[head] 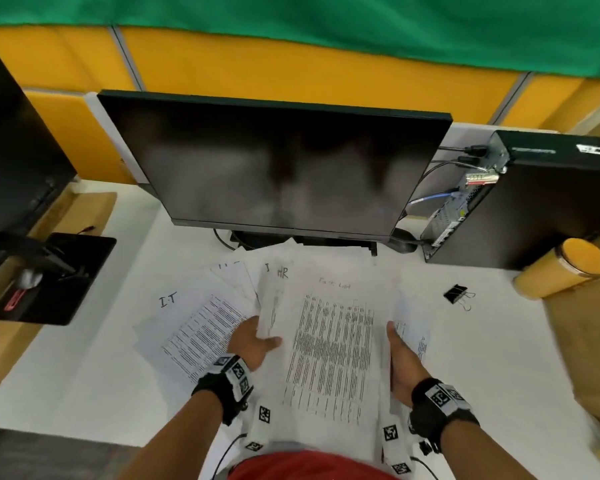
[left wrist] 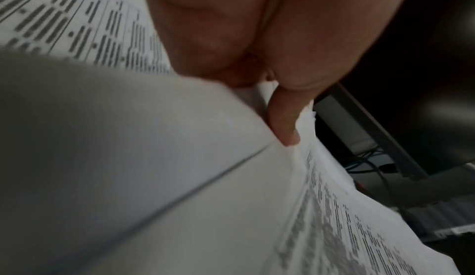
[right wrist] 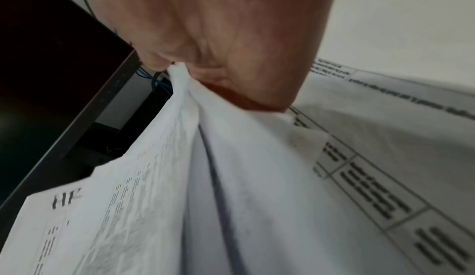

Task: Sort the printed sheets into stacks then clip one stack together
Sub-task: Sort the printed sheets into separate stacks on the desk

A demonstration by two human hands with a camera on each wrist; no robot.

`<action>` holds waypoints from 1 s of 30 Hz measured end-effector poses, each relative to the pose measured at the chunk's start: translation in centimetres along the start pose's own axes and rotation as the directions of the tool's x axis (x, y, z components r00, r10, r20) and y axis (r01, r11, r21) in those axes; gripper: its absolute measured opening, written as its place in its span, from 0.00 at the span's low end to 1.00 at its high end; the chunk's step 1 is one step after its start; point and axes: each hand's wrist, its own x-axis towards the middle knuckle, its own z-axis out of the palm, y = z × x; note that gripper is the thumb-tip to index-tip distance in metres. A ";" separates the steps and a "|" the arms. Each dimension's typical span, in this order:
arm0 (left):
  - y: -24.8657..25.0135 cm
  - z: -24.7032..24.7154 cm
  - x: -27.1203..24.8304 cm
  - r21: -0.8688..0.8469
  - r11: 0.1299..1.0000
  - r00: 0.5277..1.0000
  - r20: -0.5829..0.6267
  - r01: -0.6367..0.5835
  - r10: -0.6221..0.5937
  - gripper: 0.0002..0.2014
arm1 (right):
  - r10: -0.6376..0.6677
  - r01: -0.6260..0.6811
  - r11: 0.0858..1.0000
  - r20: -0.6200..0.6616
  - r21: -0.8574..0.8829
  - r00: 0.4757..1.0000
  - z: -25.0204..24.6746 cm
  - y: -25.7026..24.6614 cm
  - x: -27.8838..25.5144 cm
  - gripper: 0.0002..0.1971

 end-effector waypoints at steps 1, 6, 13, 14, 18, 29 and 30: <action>-0.4 0.4 0.2 -0.007 0.999 0.998 -0.054 0.038 -0.038 0.30 | -0.007 0.007 1.000 -0.007 -0.002 1.000 0.1 0.0 -0.2 0.27; -0.6 2.5 0.6 0.168 0.985 0.994 0.107 -0.036 0.018 0.27 | -0.089 0.091 0.978 0.020 -0.188 0.996 0.3 0.8 0.3 0.25; -1.6 -0.3 -0.8 0.328 0.944 0.992 -0.121 0.021 0.020 0.06 | -0.131 0.075 0.930 -0.134 -0.361 0.982 -0.6 1.7 2.5 0.26; -2.6 -1.5 -1.0 0.328 0.938 0.971 -0.239 0.110 -0.030 0.07 | -0.119 0.066 0.933 -0.130 -0.354 0.984 -0.5 1.6 2.5 0.27; -6.2 -5.8 -2.6 0.145 0.844 0.738 -0.575 0.517 -0.353 0.32 | -0.106 0.069 0.950 -0.106 -0.305 0.989 0.0 0.8 1.7 0.34; -7.3 -7.3 -2.0 -0.108 0.973 0.770 -0.596 0.203 -0.227 0.43 | -0.086 0.044 0.952 -0.127 -0.302 0.988 -0.1 1.6 2.2 0.41; -7.0 -7.7 -2.1 -0.191 0.948 0.735 -0.600 0.253 -0.317 0.43 | -0.084 0.042 0.953 -0.128 -0.300 0.988 -0.1 1.6 2.3 0.39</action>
